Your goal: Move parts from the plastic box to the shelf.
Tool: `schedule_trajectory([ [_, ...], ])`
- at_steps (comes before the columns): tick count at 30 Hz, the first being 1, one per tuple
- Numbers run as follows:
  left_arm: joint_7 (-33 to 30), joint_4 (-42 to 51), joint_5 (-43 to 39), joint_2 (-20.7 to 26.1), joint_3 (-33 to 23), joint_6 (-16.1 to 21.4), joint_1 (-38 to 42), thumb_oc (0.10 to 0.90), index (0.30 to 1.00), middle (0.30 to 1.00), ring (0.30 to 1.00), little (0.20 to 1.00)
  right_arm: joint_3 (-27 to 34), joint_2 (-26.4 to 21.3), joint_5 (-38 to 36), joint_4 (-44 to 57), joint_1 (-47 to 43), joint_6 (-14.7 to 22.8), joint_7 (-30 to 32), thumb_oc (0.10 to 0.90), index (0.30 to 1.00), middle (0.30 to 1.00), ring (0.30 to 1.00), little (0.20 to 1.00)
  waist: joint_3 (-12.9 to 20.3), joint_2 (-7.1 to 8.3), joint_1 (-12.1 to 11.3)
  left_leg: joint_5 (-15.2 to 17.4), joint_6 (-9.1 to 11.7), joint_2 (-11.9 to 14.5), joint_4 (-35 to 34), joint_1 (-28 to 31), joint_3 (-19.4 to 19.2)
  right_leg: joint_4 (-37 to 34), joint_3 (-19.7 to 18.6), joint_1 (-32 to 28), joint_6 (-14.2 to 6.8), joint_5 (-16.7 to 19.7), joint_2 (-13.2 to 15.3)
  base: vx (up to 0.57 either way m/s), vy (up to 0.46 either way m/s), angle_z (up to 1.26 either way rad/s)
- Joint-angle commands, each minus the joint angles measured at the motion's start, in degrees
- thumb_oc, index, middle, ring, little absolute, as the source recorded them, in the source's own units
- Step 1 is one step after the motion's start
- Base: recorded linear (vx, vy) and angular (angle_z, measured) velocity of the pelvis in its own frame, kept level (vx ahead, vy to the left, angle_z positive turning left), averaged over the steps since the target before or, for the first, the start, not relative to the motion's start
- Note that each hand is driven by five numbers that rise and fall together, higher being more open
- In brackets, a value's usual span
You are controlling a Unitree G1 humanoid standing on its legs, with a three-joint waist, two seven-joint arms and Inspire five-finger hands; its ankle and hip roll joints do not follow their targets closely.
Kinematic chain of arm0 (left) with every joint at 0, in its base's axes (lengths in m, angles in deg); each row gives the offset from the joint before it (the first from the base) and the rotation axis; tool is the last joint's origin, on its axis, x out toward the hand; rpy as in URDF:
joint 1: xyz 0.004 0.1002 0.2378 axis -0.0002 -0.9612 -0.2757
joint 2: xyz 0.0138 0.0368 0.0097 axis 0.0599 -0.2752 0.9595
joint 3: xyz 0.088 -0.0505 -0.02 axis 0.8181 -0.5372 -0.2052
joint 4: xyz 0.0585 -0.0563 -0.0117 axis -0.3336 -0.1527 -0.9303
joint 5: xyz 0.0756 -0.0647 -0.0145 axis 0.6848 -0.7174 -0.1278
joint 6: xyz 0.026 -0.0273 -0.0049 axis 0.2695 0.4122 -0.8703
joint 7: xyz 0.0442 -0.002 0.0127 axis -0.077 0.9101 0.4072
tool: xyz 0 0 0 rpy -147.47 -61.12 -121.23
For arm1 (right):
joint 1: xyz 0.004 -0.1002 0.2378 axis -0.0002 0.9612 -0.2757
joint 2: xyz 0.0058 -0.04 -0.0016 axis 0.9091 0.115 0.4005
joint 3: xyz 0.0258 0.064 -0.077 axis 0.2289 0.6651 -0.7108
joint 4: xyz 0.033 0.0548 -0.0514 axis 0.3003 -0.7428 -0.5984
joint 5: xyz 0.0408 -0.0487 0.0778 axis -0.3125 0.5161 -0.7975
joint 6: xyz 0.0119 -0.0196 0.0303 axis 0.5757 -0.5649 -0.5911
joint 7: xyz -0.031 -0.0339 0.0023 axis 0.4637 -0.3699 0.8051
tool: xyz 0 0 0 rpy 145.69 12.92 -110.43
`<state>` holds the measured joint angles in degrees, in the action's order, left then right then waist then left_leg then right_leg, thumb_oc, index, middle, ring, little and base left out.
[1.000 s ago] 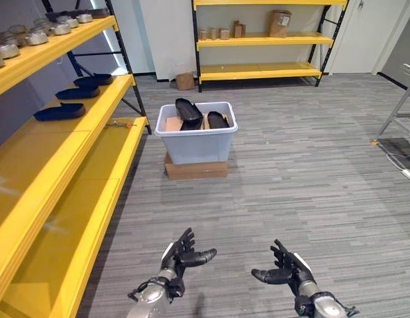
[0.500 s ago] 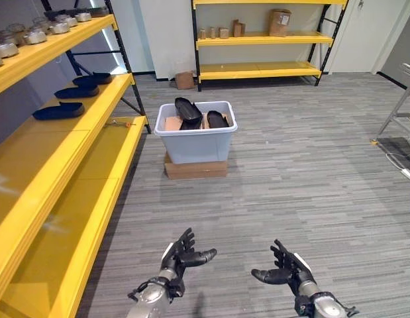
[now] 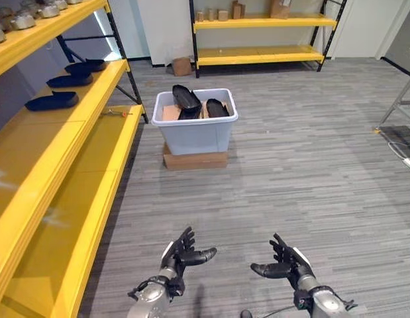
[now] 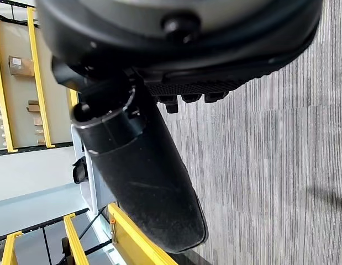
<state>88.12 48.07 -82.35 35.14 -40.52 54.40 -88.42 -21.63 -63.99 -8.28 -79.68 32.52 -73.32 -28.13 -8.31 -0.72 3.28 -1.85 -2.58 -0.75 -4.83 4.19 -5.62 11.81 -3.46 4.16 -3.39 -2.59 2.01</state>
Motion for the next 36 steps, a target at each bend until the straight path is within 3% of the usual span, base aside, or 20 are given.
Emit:
schedule_trajectory([
  [1, 0.3, 4.2, 1.3, 2.6, -1.5, 6.5, 5.2, 0.9, 1.0, 1.0, 1.0, 1.0, 0.1, 0.3, -0.3, 5.3, -3.1, 5.3, -0.7, 0.9, 1.0, 1.0, 1.0, 1.0, 0.4, 2.81, 0.9, 2.7, -0.5, -1.0, 3.6, 0.1, -0.7, 11.1, -4.3, 6.3, -5.2, 10.5, 1.9, 0.01, 0.061, 0.58],
  [3, 0.4, 4.3, 1.6, 2.7, -1.8, 6.6, 5.1, 0.9, 1.0, 1.0, 1.0, 1.0, 0.2, 0.2, -0.2, 6.0, -2.9, 5.6, -0.9, 0.9, 1.0, 1.0, 1.0, 1.0, -0.4, 2.63, 1.0, 3.6, -0.9, -0.8, 4.4, 0.2, -0.6, 13.7, -3.2, 8.8, -4.2, 10.2, 1.5, 0.06, 0.049, 0.51],
  [4, 0.4, 4.1, 1.6, 2.7, -1.8, 6.6, 5.0, 0.9, 1.0, 1.0, 1.0, 1.0, 0.2, 0.1, -0.3, 5.9, -2.9, 5.7, -0.7, 0.9, 1.0, 1.0, 1.0, 1.0, -0.4, 2.59, 1.0, 3.9, -1.0, -0.9, 4.3, 0.4, -0.8, 12.4, -2.0, 9.3, -3.9, 9.7, 1.6, 0.2, 0.046, 0.2],
  [5, 0.6, 3.7, 1.2, 2.6, -2.2, 6.7, 4.4, 0.9, 1.0, 1.0, 1.0, 1.0, 0.1, 0.1, -1.1, 5.5, -3.1, 5.8, -0.7, 0.9, 1.0, 1.0, 1.0, 1.0, 0.3, 2.56, 1.5, 4.3, -0.9, -1.7, 2.9, 1.6, -0.9, 6.6, -1.3, 10.6, -3.5, 8.1, -0.5, 0.18, 0.022, 0.01],
  [6, 0.6, 3.7, 1.2, 2.6, -2.2, 6.7, 4.4, 0.9, 1.0, 1.0, 1.0, 1.0, 0.1, 0.0, -1.1, 5.5, -3.1, 5.8, -0.7, 0.9, 1.0, 1.0, 1.0, 1.0, 0.2, 2.47, 1.5, 4.4, -0.9, -1.6, 2.8, 1.8, -0.8, 6.5, -1.2, 10.4, -3.5, 8.1, -0.6, 0.23, 0.007, -0.08],
  [8, 0.8, 3.5, 1.0, 2.5, -2.8, 6.8, 4.0, 0.9, 1.0, 1.0, 1.0, 1.0, 0.4, -0.4, -1.1, 5.8, -3.0, 6.0, -0.9, 0.9, 1.0, 1.0, 1.0, 1.0, 0.6, 2.84, 2.2, 5.0, -0.7, -2.7, 0.7, 4.3, -0.4, -2.2, -0.6, 11.4, -3.8, 10.0, -2.6, 0.23, -0.017, -0.21],
  [11, 1.0, 3.1, 1.6, 2.0, -2.8, 6.8, 4.3, 0.9, 1.0, 1.0, 1.0, 1.0, 0.6, -0.9, -0.2, 6.3, -2.6, 5.9, -0.9, 0.9, 1.0, 1.0, 1.0, 1.0, 0.7, 3.4, 3.2, 6.7, -0.1, -3.7, -0.2, 7.4, 1.0, -11.4, -1.0, 12.6, -4.7, 14.0, -3.1, 0.29, -0.043, -0.02],
  [13, 1.3, 2.4, 1.8, 1.0, -1.8, 6.8, 4.4, 0.9, 1.0, 1.0, 1.0, 1.0, 1.3, -1.5, 0.0, 7.1, -0.9, 5.7, -1.1, 0.9, 1.0, 1.0, 1.0, 1.0, 1.6, 3.36, 4.1, 8.2, 0.9, -3.1, -0.2, 10.0, 1.9, -12.2, -1.5, 10.4, -4.1, 14.5, -3.3, 0.4, -0.147, 0.46],
  [18, 1.4, 1.9, 0.6, -0.5, -0.1, 6.9, 5.7, 0.9, 1.0, 1.0, 1.0, 1.0, 2.9, -3.4, -1.1, 8.1, 0.2, 6.1, -1.0, 0.9, 1.0, 1.0, 1.0, 1.0, 2.8, 1.72, 5.6, 6.8, 2.7, -0.6, 2.3, 10.1, 3.3, -8.8, 0.8, 10.3, -2.0, 12.6, -4.1, 0.27, -0.147, 0.78],
  [20, 1.4, 1.3, 0.0, -0.9, 0.9, 7.0, 6.6, 0.9, 1.0, 1.0, 1.0, 1.0, 3.9, -4.6, -1.6, 8.0, 0.9, 6.3, -0.7, 0.9, 1.0, 1.0, 1.0, 1.0, 2.8, 0.91, 6.6, 4.4, 4.8, 1.0, 6.8, 9.0, 4.1, -6.5, 1.0, 9.7, -0.1, 9.8, -4.7, 0.27, -0.18, 0.35],
  [23, 1.6, 1.5, -0.6, -0.9, 1.1, 7.1, 6.3, 0.9, 1.0, 1.0, 1.0, 1.0, 4.8, -5.7, -1.7, 7.9, 1.0, 6.5, -0.4, 0.9, 1.0, 1.0, 1.0, 1.0, 1.9, 1.44, 6.5, -2.8, 7.9, 1.0, 21.5, 3.1, 4.4, -6.3, 0.9, 6.6, 1.9, 7.8, -4.5, 0.21, -0.188, 0.43],
  [24, 1.4, 2.4, -1.0, -0.6, 1.0, 7.0, 5.8, 0.9, 1.0, 1.0, 1.0, 1.0, 5.4, -6.8, -1.7, 8.2, 1.1, 6.5, -0.5, 0.9, 1.0, 1.0, 1.0, 1.0, 0.2, 3.2, 4.7, -6.6, 8.9, -1.7, 34.4, -3.2, 5.6, -6.6, 0.1, 4.2, 3.1, 7.2, -3.7, 0.13, -0.16, 0.08],
  [27, 1.7, 5.7, -2.1, 0.2, 0.5, 6.8, 4.6, 0.9, 1.0, 1.0, 1.0, 1.0, 6.4, -6.9, -1.5, 9.1, 2.2, 6.6, 0.0, 0.9, 1.0, 1.0, 1.0, 1.0, -0.6, 4.05, 4.0, -6.1, 8.1, 0.0, 37.3, -7.3, 2.5, -7.2, 0.1, 2.0, 3.5, 6.7, -2.6, 0.13, -0.13, -0.31],
  [29, 2.0, 7.1, -2.1, 0.7, 0.3, 6.8, 3.4, 0.9, 1.0, 1.0, 1.0, 1.0, 7.0, -6.8, -1.7, 8.9, 3.0, 6.8, 0.5, 0.9, 1.0, 1.0, 1.0, 1.0, -1.3, 5.01, 2.7, -3.9, 6.4, 1.6, 34.3, -12.8, 0.2, -8.0, -0.1, -0.4, 3.5, 5.9, -1.4, 0.17, -0.054, 0.34],
  [31, 1.8, 7.3, -2.3, 1.0, 0.2, 7.0, 2.7, 0.9, 1.0, 1.0, 1.0, 1.0, 7.2, -6.5, -1.4, 8.9, 3.3, 7.2, 1.1, 0.9, 1.0, 1.0, 1.0, 1.0, -1.5, 5.21, 2.0, -3.1, 5.4, 3.3, 27.0, -14.9, 0.2, -8.1, -0.6, -1.7, 3.1, 4.5, -0.9, 0.21, 0.055, 0.43],
  [33, 1.5, 7.1, -1.5, 1.0, -0.2, 7.1, 2.1, 0.9, 1.0, 1.0, 1.0, 1.0, 6.8, -6.3, -0.9, 8.4, 3.0, 7.4, 1.4, 0.9, 1.0, 1.0, 1.0, 1.0, -1.6, 4.46, 0.9, -5.7, 5.5, 4.4, 16.2, -15.7, 3.1, -8.1, -1.5, -3.3, 2.6, 3.1, -1.0, 0.26, 0.122, -0.12],
  [36, 1.2, 7.4, -1.4, 1.1, -0.8, 7.1, 1.8, 0.9, 1.0, 1.0, 1.0, 1.0, 6.0, -5.9, -1.2, 7.7, 1.9, 7.2, 1.3, 0.9, 1.0, 1.0, 1.0, 1.0, -0.6, 3.63, 0.3, -9.2, 7.2, 6.5, 8.3, -15.3, 4.2, -8.8, -2.6, -5.5, 1.9, 1.8, -0.8, 0.29, 0.132, -0.34],
])
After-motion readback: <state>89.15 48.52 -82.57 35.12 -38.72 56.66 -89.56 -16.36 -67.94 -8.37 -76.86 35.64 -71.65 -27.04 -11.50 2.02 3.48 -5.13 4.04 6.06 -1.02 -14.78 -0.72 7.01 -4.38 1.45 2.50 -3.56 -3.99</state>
